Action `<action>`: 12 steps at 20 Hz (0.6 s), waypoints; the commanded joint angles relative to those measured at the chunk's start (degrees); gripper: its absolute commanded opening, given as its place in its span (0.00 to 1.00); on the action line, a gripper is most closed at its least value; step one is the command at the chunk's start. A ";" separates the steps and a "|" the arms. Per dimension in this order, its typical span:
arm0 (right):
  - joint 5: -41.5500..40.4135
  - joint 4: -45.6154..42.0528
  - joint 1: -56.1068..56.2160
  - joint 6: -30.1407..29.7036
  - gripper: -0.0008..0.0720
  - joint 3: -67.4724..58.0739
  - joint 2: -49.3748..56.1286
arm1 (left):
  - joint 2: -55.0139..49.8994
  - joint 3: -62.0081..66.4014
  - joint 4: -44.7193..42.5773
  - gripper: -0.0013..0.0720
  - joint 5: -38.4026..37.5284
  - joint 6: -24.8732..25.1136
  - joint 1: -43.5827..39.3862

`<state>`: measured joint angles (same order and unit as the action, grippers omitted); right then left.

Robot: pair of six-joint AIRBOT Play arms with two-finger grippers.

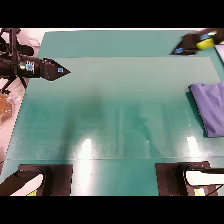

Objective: Fold the shirts.

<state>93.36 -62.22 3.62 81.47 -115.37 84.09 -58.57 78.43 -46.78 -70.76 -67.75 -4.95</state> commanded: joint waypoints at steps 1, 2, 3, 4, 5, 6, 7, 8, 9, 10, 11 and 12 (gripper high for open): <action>0.83 2.10 12.44 -1.57 0.04 -0.57 3.45 | 0.48 0.07 2.73 0.05 -0.83 0.68 0.04; 1.11 2.10 14.23 -1.57 0.04 -0.57 4.24 | 0.48 0.07 3.39 0.05 -0.94 0.66 0.04; 1.22 2.16 15.65 -1.18 0.04 -0.57 4.92 | 0.48 0.07 4.33 0.05 -1.29 0.35 0.04; 1.18 2.19 16.76 -0.70 0.04 -0.57 5.33 | 0.48 0.07 5.88 0.05 -2.25 0.22 0.04; 1.25 2.19 17.77 -0.55 0.04 -0.55 5.44 | 0.48 0.07 7.13 0.05 -2.51 0.24 0.04; 1.25 2.23 18.51 -0.46 0.04 -0.55 5.38 | 0.48 0.07 8.28 0.05 -2.27 0.26 0.04; 1.18 2.21 19.17 -0.33 0.04 -0.52 5.05 | 0.48 0.07 8.74 0.05 -1.79 0.24 0.04; 1.01 2.21 19.65 -0.26 0.04 -0.55 4.52 | 0.48 0.07 8.92 0.05 -1.90 0.24 0.04; 0.74 2.21 20.06 -0.28 0.04 -0.55 3.82 | 0.48 0.07 8.92 0.05 -1.84 0.24 0.04; 0.66 2.21 20.22 -0.31 0.04 -0.55 3.26 | 0.48 0.07 8.92 0.05 -1.84 0.24 0.04; 0.76 2.21 20.24 -0.35 0.04 -0.55 2.82 | 0.48 0.07 8.92 0.05 -1.79 0.26 0.04; 1.51 2.23 20.22 -0.35 0.04 -0.55 2.56 | 0.46 0.07 8.92 0.05 -1.79 0.26 0.04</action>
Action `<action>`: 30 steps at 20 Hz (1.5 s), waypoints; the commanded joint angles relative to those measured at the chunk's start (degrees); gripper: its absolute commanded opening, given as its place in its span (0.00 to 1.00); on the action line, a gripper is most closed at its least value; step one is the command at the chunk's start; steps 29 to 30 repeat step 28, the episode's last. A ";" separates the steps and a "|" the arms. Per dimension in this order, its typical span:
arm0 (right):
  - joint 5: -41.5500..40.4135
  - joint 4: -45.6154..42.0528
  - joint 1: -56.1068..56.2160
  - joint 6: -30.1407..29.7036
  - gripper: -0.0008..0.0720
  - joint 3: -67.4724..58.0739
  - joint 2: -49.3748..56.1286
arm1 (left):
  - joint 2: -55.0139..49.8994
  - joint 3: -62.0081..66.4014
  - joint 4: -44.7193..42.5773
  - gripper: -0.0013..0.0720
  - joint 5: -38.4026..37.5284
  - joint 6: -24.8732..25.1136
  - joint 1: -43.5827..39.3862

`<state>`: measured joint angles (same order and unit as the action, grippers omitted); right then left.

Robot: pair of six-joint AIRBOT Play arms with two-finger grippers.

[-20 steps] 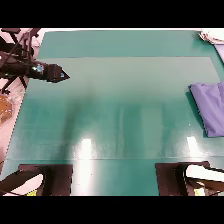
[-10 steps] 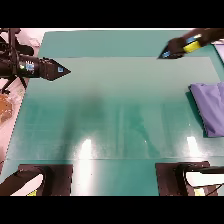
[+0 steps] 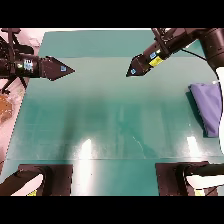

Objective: Fold the shirts.

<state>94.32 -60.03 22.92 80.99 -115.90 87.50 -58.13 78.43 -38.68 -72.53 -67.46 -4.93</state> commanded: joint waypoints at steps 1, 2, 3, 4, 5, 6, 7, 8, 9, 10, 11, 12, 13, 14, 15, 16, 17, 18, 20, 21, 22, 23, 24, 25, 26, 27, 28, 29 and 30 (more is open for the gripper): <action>1.05 0.02 0.79 0.13 0.04 -0.02 -1.03 | 0.04 0.07 0.81 0.05 0.02 -0.02 0.02; 1.01 0.02 0.79 0.13 0.04 -0.02 -1.09 | 0.04 0.07 0.85 0.05 0.04 -0.02 0.02; 1.01 0.02 0.81 0.13 0.04 -0.02 -1.07 | 0.04 0.07 0.90 0.05 0.04 -0.02 0.02; 0.92 0.07 0.81 0.13 0.04 -0.02 -1.07 | 0.04 0.07 0.90 0.05 0.07 -0.02 0.02; 0.42 0.07 0.81 0.13 0.04 -0.02 -1.07 | 0.04 0.07 0.90 0.05 0.07 -0.02 0.02; 0.00 0.04 0.81 0.13 0.04 -0.02 -1.07 | 0.02 0.07 0.90 0.05 0.09 -0.02 0.02; -0.17 0.04 0.81 0.13 0.04 -0.02 -1.07 | 0.04 0.07 0.98 0.05 0.07 -0.02 0.02; -0.28 0.04 0.81 0.13 0.04 -0.02 -1.07 | 0.04 0.07 0.98 0.05 0.09 -0.02 0.02; -0.28 0.04 0.81 0.13 0.04 -0.02 -1.07 | 0.04 0.07 0.98 0.05 0.07 -0.02 0.02; -0.28 0.07 0.81 0.13 0.04 -0.02 -1.07 | 0.04 0.07 0.98 0.05 0.09 -0.02 0.02; -0.28 0.04 0.81 0.13 0.04 -0.02 -1.07 | 0.04 0.07 0.98 0.05 0.09 -0.02 0.02; -0.28 0.04 0.81 0.13 0.04 -0.02 -1.07 | 0.04 0.07 0.98 0.05 0.07 -0.02 0.02; -0.28 0.04 0.81 0.13 0.04 -0.02 -1.07 | 0.04 0.07 0.98 0.05 0.07 -0.02 0.02; -0.28 0.04 0.81 0.13 0.04 -0.02 -1.07 | 0.04 0.07 0.98 0.05 0.09 -0.02 0.02; -0.28 0.04 0.81 0.13 0.04 -0.02 -1.07 | 0.04 0.07 0.98 0.05 0.07 -0.02 0.02; -0.28 0.04 0.81 0.13 0.04 -0.02 -1.07 | 0.02 0.07 0.98 0.05 0.09 -0.02 0.02; -0.28 0.04 0.81 0.13 0.04 -0.02 -1.07 | 0.04 0.07 0.98 0.05 0.09 -0.02 0.02; -0.28 0.04 0.81 0.13 0.04 -0.02 -1.07 | 0.04 0.07 1.01 0.05 0.07 -0.02 0.02; -0.28 0.04 0.81 0.13 0.04 -0.02 -1.07 | 0.02 0.07 0.98 0.05 0.07 -0.02 0.02; -0.28 0.04 0.81 0.13 0.04 -0.02 -1.07 | 0.04 0.07 1.01 0.05 0.09 -0.02 0.02; -0.28 0.04 0.81 0.13 0.04 -0.02 -1.07 | 0.04 0.07 0.98 0.05 0.09 -0.02 0.02; -0.28 0.04 0.81 0.13 0.04 -0.02 -1.07 | 0.04 0.07 1.01 0.05 0.09 -0.02 0.02; -0.28 0.04 0.81 0.13 0.04 -0.02 -1.07 | 0.02 0.07 0.98 0.05 0.07 -0.02 0.02; -0.28 0.04 0.81 0.15 0.04 -0.02 -1.07 | 0.04 0.07 1.01 0.05 0.09 -0.02 0.02; -0.28 0.04 0.81 0.13 0.04 -0.02 -1.07 | 0.02 0.07 1.01 0.05 0.07 -0.04 0.02; -0.28 0.04 0.81 0.13 0.04 -0.02 -1.07 | 0.04 0.07 0.98 0.05 0.09 -0.02 0.02; -0.28 0.04 0.81 0.13 0.04 -0.02 -1.07 | 0.04 0.07 0.98 0.05 0.07 -0.02 0.02; -0.28 0.04 0.81 0.13 0.04 -0.02 -1.07 | 0.04 0.07 0.98 0.05 0.07 -0.02 0.02; -0.28 0.04 0.81 0.13 0.04 -0.02 -1.07 | 0.04 0.07 0.98 0.05 0.07 -0.02 0.02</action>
